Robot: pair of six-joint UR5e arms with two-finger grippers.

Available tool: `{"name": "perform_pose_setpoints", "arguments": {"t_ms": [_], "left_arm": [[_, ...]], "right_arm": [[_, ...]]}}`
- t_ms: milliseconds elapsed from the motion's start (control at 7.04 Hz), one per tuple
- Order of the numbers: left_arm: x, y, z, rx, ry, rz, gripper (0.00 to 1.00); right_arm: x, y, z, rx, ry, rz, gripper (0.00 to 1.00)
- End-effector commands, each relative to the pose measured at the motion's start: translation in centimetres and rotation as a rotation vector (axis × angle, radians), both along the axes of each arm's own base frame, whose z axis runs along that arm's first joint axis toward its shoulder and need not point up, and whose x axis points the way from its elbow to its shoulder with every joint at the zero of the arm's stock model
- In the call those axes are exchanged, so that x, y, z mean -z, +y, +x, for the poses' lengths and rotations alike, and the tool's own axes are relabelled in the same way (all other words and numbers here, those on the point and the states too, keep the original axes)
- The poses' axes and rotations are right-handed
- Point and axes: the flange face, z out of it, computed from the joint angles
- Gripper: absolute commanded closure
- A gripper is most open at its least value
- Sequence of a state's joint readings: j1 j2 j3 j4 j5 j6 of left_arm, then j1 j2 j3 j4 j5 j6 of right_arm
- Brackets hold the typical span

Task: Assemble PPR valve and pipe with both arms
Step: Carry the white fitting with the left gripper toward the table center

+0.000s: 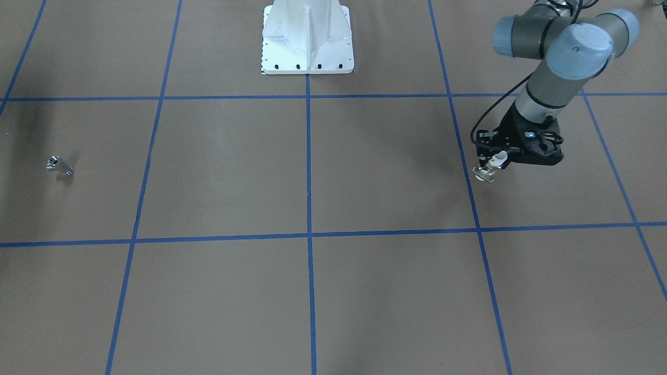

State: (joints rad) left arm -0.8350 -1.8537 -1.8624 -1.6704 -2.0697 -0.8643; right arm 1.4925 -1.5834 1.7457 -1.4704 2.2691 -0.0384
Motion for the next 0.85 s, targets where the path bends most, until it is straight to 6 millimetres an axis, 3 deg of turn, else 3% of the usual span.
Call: {"name": "perform_pose_setpoints", "arguments": {"t_ms": [0, 142, 284, 426, 710], "left_arm": [[12.1, 0.1, 12.0, 0.09, 0.019, -0.117, 1.0], [16.4, -0.7, 18.6, 0.13, 0.026, -0.177, 1.0], [20.6, -2.5, 22.9, 0.164, 0.019, -0.198, 1.0], [22.3, -3.1, 25.2, 0.174, 0.009, -0.222, 1.0], [22.1, -2.9, 27.7, 0.193, 0.019, -0.212, 1.0]], "right_arm": [[0.0, 0.0, 0.0, 0.0, -0.001, -0.001, 0.0], [0.0, 0.0, 0.0, 0.0, 0.0, 0.001, 0.0], [0.0, 0.0, 0.0, 0.0, -0.001, 0.0, 0.0], [-0.1, 0.1, 0.0, 0.0, -0.001, -0.002, 0.0], [-0.1, 0.1, 0.0, 0.0, -0.001, -0.002, 0.0]]}}
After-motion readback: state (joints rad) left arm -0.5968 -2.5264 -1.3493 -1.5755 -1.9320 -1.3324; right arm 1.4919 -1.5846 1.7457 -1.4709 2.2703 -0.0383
